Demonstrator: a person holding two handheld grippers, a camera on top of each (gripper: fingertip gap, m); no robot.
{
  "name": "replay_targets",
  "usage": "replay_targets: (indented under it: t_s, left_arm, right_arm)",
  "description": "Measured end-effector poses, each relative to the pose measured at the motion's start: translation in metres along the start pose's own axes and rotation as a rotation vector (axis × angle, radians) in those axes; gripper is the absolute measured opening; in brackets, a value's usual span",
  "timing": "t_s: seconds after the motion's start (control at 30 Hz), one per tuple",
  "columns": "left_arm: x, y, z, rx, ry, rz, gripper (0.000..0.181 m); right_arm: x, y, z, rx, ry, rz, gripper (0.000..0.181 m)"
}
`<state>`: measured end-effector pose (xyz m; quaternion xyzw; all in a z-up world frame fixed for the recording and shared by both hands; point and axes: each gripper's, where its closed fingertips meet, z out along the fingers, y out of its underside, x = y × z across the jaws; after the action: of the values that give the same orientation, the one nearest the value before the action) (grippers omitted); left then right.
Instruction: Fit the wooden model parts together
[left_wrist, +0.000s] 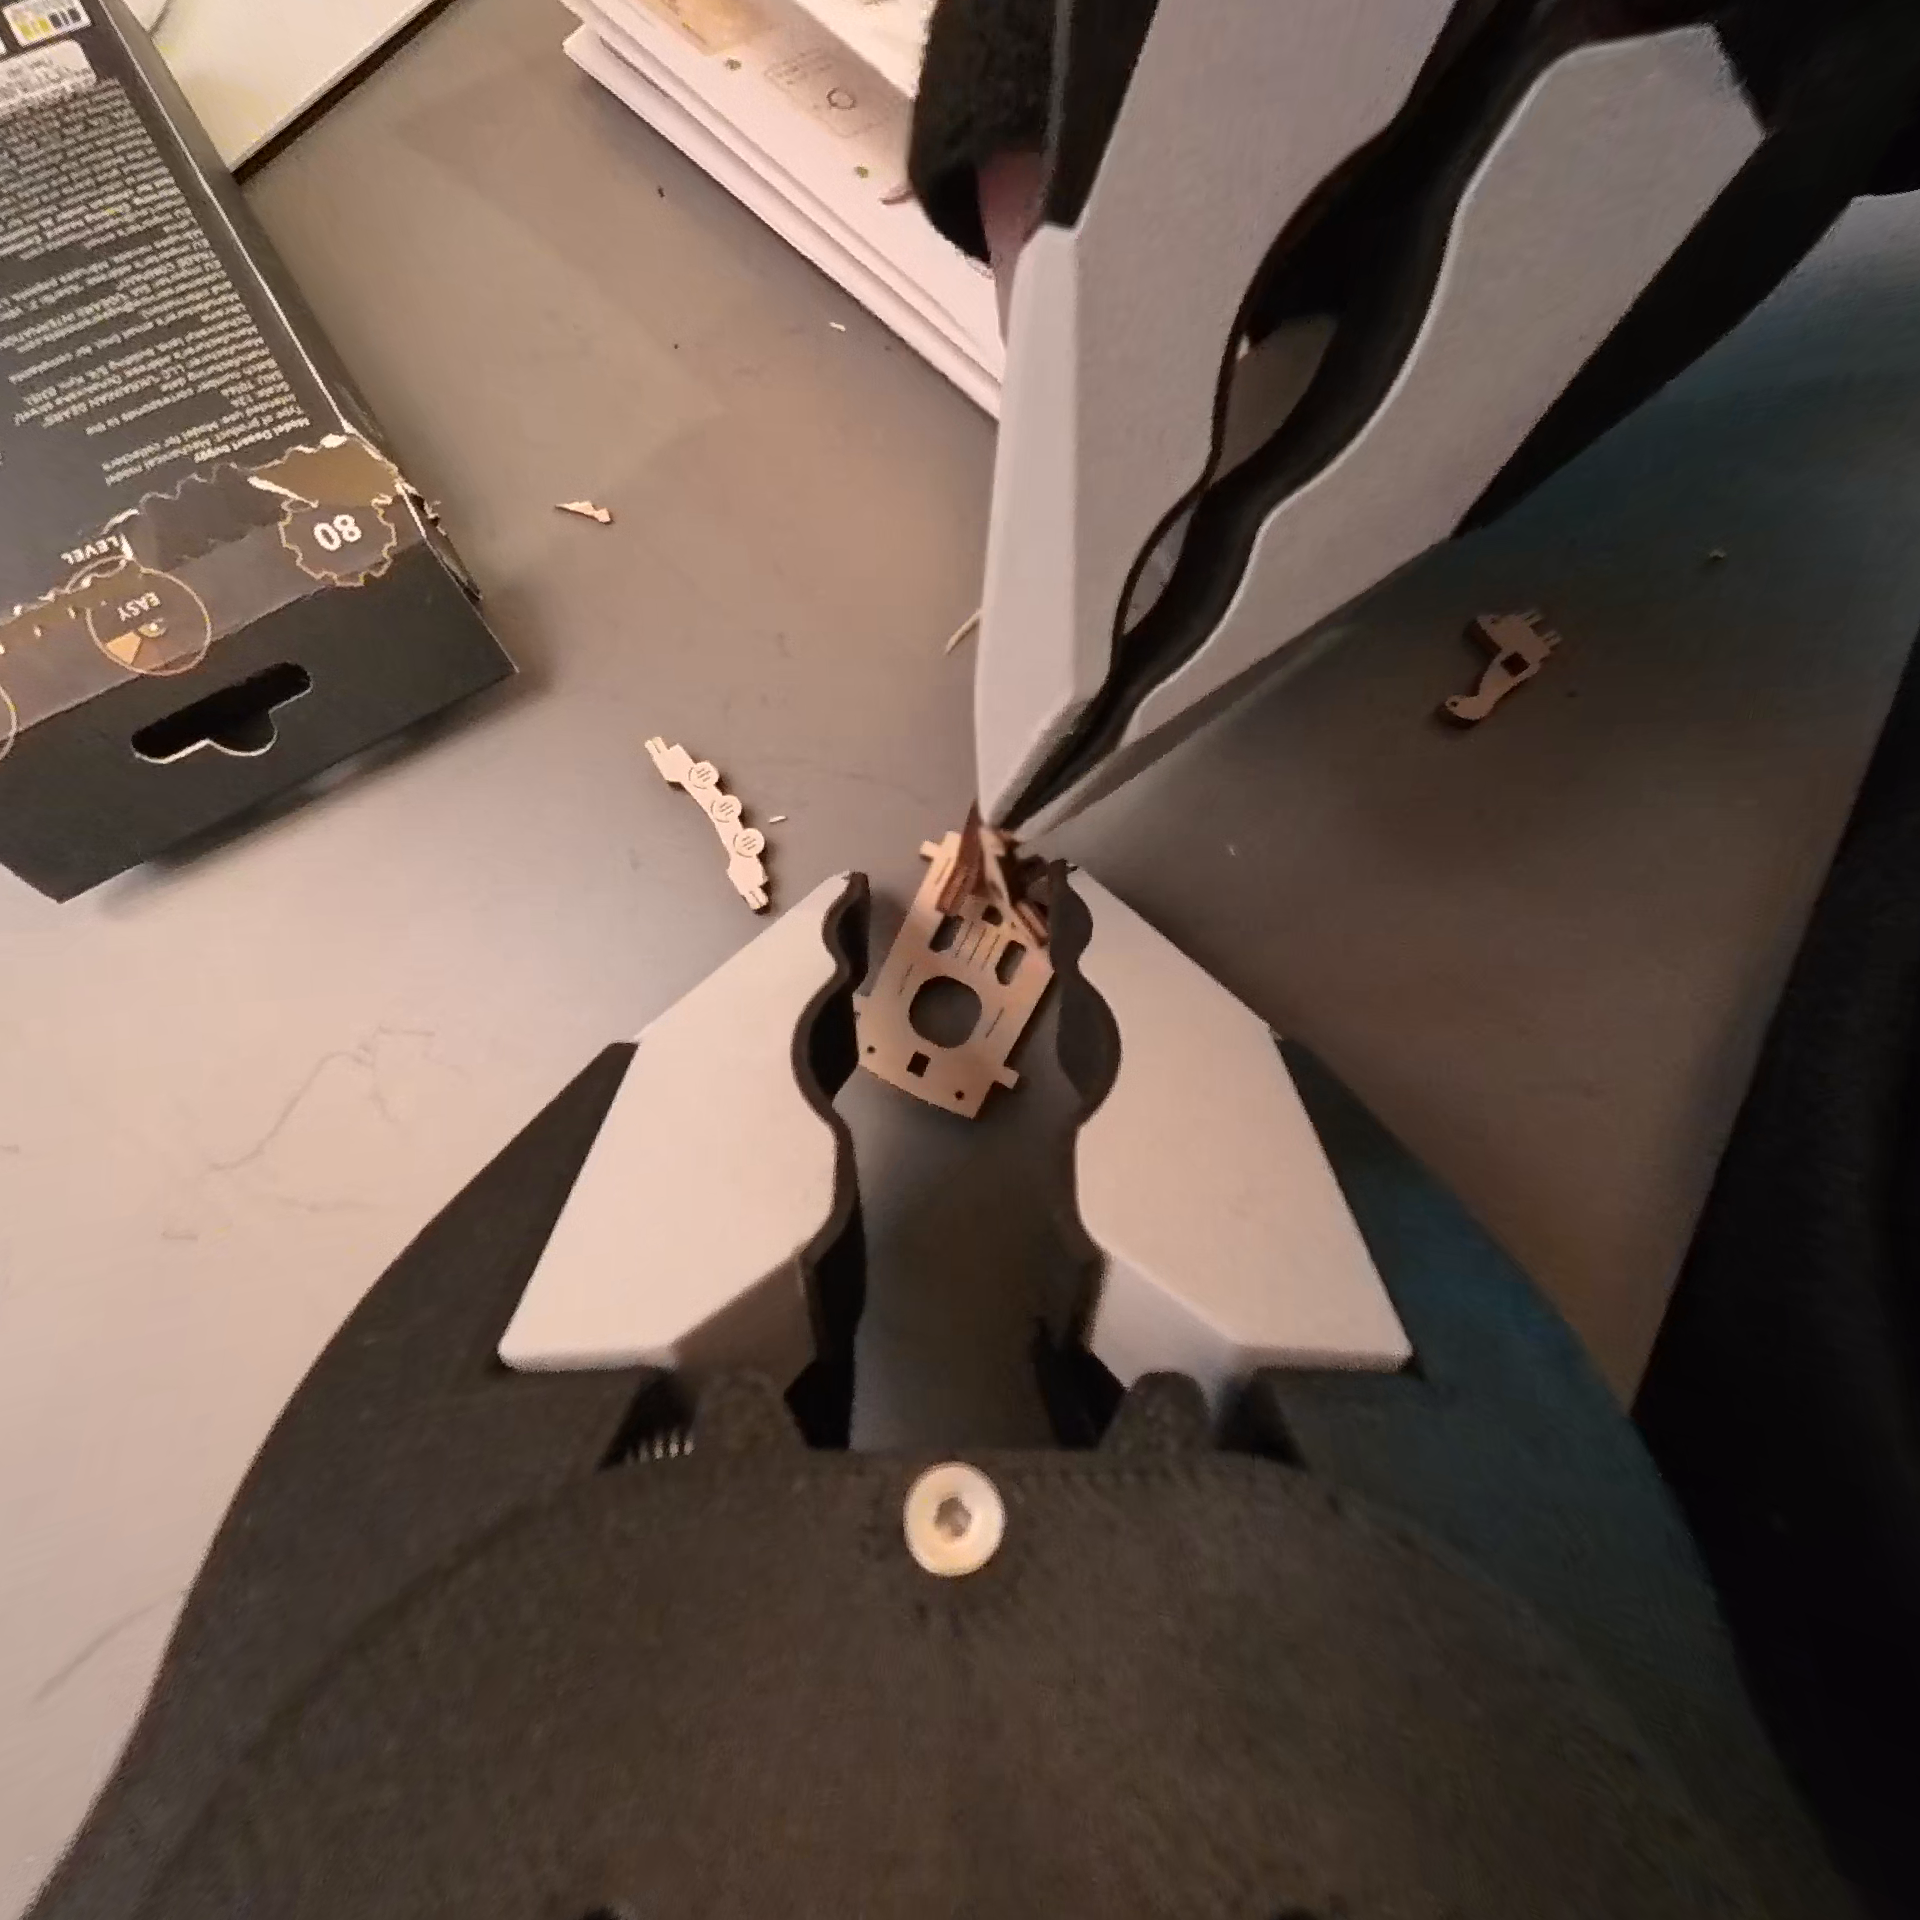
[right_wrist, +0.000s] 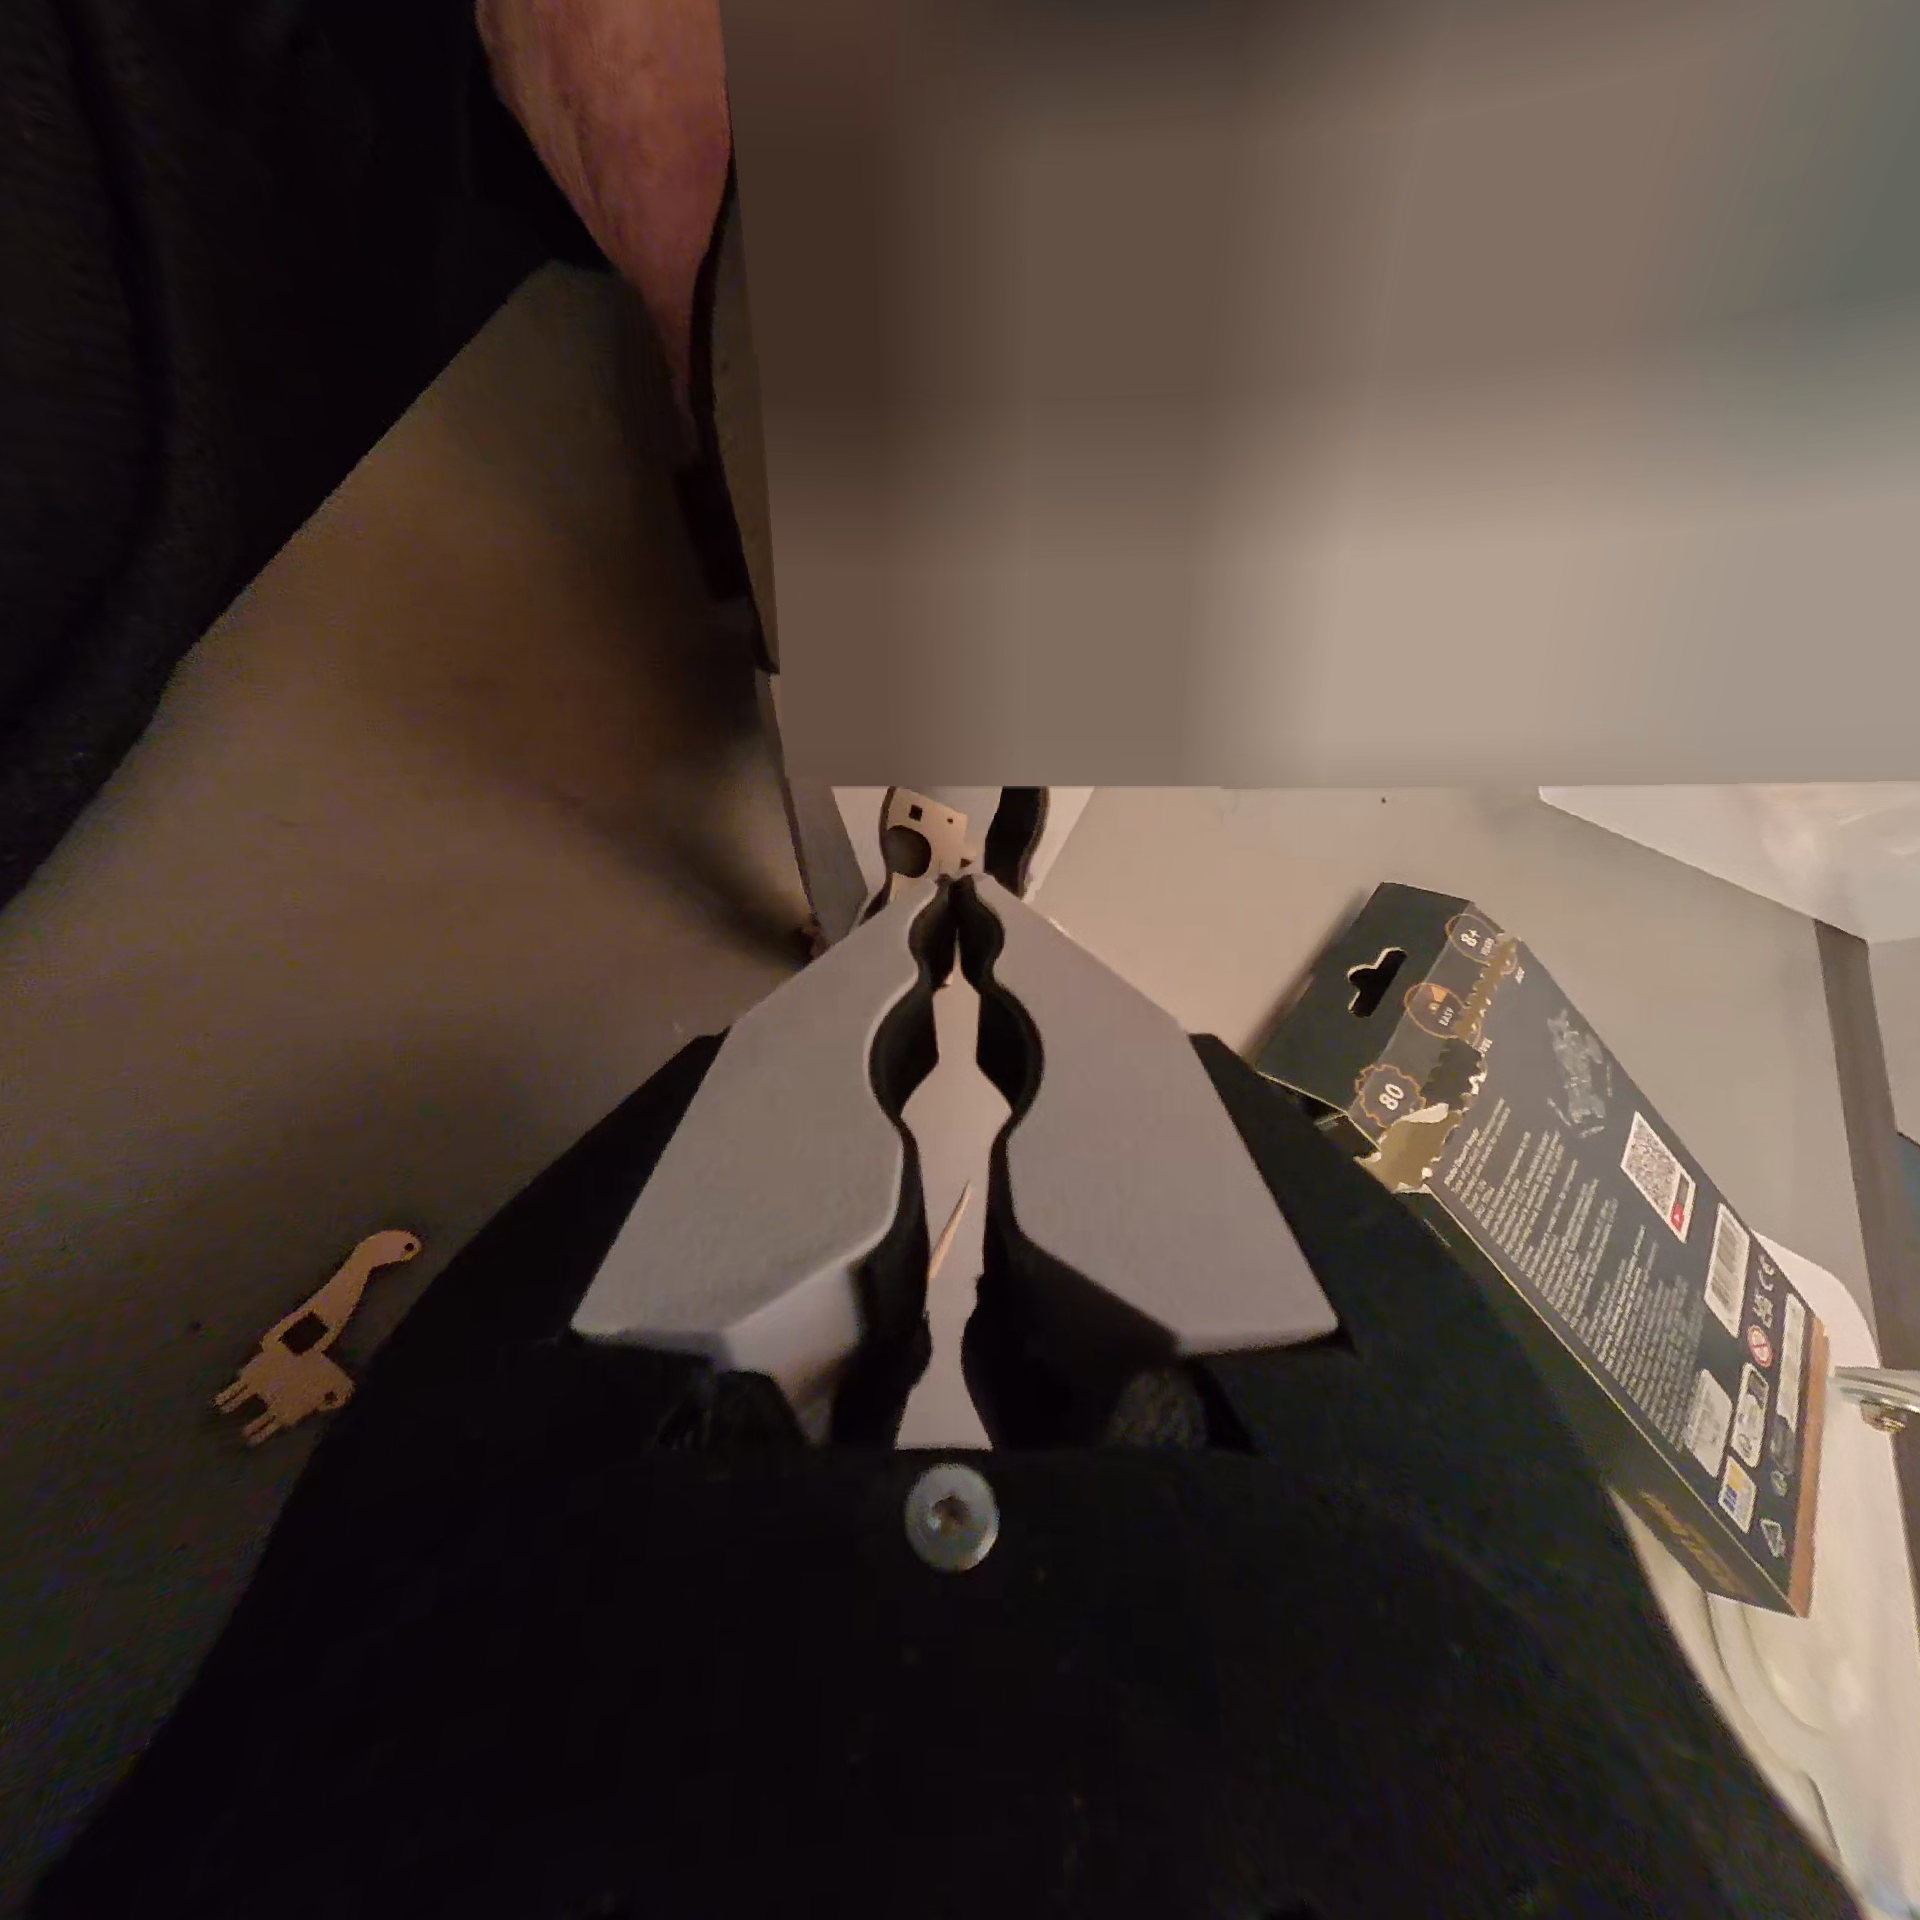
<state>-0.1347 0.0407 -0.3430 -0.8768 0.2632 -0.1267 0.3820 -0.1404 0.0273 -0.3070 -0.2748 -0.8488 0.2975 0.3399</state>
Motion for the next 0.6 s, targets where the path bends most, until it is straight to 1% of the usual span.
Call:
replay_targets:
  t_s: [0.03,0.2,0.27,0.33,0.4,0.5,0.6]
  left_arm:
    - [0.0004,0.0001,0.0001,0.0,0.002,0.002,0.034]
    - [0.0008,0.0003,0.0001,-0.002,0.007,0.001,0.035]
    - [0.0014,0.0005,-0.0002,-0.002,0.008,0.003,0.035]
    - [0.0019,0.0006,-0.0005,-0.002,0.007,0.009,0.035]
    - [0.0022,0.001,-0.0007,-0.003,0.011,0.004,0.036]
    - [0.0029,0.0014,-0.0008,-0.004,0.02,0.004,0.036]
    - [0.0042,0.0014,-0.0007,-0.004,0.026,0.009,0.036]
  right_arm:
    - [-0.0008,0.0005,0.0,-0.003,0.005,-0.008,0.0]
    - [-0.0017,-0.0002,-0.0023,0.01,0.007,0.029,0.0]
    - [-0.0024,0.0025,-0.0053,0.012,-0.008,0.08,0.0]
    - [-0.0016,0.0071,-0.0075,-0.004,0.003,0.084,0.0]
    - [-0.0036,0.0046,-0.0075,0.003,-0.009,0.075,0.002]
    - [-0.0058,0.0057,-0.0023,-0.035,-0.022,0.023,0.01]
    - [-0.0088,0.0071,-0.0001,-0.072,-0.056,-0.047,0.009]
